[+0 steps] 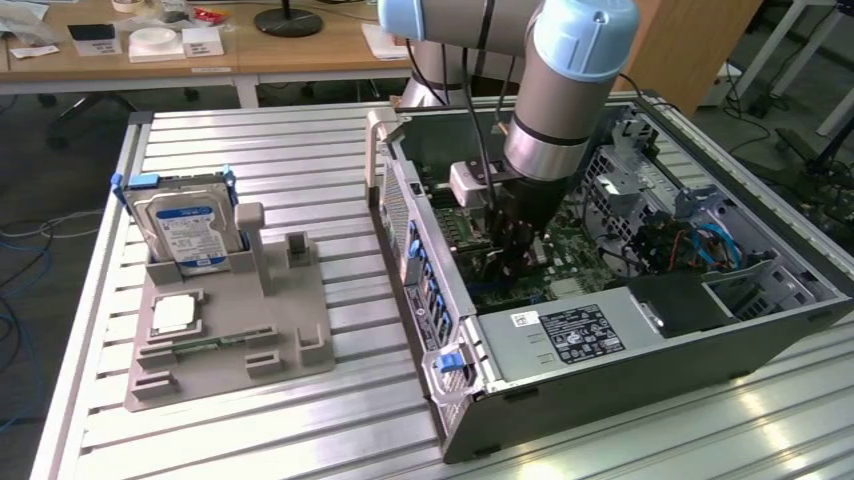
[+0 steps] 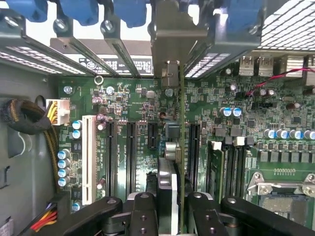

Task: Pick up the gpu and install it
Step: 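Insert the gpu into the slot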

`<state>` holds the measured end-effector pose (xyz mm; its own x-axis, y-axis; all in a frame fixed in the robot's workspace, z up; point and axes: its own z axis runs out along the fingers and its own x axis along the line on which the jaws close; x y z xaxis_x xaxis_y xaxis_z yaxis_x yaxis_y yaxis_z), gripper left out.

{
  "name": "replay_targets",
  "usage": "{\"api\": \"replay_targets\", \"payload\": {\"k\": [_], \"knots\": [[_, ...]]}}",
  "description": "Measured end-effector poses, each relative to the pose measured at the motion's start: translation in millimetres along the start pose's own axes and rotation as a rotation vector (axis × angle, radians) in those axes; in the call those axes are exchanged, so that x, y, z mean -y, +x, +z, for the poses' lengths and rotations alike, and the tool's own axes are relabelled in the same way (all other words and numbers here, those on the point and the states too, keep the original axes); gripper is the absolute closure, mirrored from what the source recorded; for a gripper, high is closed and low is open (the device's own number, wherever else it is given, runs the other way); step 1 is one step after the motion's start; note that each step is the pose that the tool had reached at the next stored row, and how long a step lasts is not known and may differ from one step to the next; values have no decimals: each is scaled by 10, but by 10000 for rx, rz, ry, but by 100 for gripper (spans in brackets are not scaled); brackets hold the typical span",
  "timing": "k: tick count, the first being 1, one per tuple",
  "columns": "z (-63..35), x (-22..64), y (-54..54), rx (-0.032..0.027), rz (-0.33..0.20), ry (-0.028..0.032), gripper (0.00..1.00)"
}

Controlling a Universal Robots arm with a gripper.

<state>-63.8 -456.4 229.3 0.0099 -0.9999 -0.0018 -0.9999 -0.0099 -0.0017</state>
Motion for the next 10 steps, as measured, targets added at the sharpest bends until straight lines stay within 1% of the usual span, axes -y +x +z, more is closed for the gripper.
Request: {"api": "replay_targets", "payload": {"k": [6, 10], "knots": [[0, 1, 0, 3, 3, 1, 72], [0, 33, 0, 1, 1, 0, 72]]}}
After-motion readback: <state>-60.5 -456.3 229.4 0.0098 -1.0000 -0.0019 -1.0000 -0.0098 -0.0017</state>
